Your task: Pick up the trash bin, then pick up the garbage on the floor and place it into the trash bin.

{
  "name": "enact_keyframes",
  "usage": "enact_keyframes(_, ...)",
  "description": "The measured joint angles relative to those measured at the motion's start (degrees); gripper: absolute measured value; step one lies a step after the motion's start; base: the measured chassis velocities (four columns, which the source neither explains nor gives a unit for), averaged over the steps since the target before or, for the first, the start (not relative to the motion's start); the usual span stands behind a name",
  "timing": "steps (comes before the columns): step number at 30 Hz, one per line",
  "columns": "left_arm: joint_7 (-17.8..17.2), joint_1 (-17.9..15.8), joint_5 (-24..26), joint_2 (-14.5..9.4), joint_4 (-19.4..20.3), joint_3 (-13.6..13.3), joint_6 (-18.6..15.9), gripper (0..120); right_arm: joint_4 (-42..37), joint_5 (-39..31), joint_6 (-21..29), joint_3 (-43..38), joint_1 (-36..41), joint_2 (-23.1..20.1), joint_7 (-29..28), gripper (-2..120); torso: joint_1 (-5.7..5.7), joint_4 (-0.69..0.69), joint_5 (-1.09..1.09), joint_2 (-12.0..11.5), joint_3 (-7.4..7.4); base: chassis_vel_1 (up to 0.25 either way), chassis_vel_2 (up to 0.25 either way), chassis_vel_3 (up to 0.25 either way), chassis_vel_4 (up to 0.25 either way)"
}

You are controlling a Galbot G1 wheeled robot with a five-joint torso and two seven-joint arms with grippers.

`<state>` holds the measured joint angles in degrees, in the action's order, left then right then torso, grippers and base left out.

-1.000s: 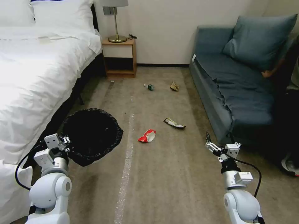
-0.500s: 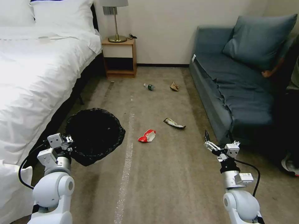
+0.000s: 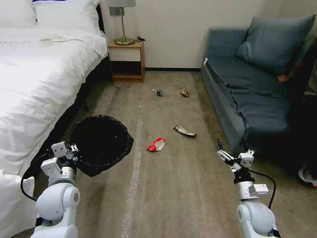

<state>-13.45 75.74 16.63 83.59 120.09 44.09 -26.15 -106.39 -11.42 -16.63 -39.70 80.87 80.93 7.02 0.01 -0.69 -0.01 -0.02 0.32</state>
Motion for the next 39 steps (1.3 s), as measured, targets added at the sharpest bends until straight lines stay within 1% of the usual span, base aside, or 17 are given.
enact_keyframes(4,0.0,0.0,-0.2,0.0,0.0,0.1,0.1,5,0.0,-0.9,0.4,-0.7,-0.5,-0.2,1.0,100,0.00,0.00,0.00,0.0,0.00,0.000,0.000,0.000,0.000)
enact_keyframes(18,0.0,-0.5,-0.1,-0.1,0.1,0.3,-0.1,5,0.3,-1.3,0.9,-0.9,-1.2,-0.3,1.1,100,0.00,0.00,0.00,0.0,0.00,0.000,0.000,0.000,0.000)
enact_keyframes(27,0.1,-0.7,-0.5,0.1,-0.3,0.1,0.1,5,0.9,-1.2,0.7,-0.8,-1.5,0.3,1.8,100,0.00,0.00,0.00,0.0,0.00,0.000,0.000,0.000,0.000)
enact_keyframes(39,0.2,-0.9,-0.6,0.4,-0.8,0.2,0.4,5,1.7,-1.0,0.1,-0.8,-1.5,0.5,2.6,100,0.00,0.00,0.00,0.0,0.01,-0.086,0.087,0.084,-0.084)
